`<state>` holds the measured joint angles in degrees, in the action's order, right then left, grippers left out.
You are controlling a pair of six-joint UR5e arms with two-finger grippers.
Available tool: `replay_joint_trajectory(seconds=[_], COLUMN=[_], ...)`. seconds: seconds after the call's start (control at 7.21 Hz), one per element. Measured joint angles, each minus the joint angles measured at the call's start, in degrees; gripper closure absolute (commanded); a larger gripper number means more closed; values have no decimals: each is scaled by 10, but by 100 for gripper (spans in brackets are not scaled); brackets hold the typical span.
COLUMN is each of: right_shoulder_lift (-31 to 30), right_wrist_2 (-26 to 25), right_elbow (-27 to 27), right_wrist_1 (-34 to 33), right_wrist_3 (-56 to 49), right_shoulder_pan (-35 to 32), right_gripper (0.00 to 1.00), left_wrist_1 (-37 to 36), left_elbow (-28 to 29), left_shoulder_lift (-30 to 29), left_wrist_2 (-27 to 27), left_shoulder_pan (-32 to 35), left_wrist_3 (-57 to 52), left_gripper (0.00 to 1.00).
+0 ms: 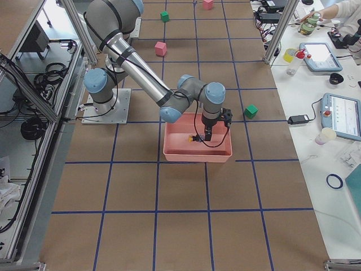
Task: Align button upright
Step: 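Lower the right gripper into the tray onto the black button switch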
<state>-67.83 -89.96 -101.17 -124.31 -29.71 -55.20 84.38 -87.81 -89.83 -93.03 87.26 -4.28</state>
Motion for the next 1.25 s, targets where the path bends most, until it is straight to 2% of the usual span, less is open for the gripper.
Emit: replay_joint_trajectory(seconds=[1.25], right_shoulder_lift=[7], right_wrist_2=[4], right_elbow=[-27], right_wrist_1=[-1], right_wrist_3=[-1], right_shoulder_pan=[12], right_gripper=[1], left_wrist_1=[-22], left_elbow=[0], left_shoulder_lift=[1], left_wrist_2=[4], left_shoulder_pan=[0], left_wrist_3=[2], left_gripper=[0])
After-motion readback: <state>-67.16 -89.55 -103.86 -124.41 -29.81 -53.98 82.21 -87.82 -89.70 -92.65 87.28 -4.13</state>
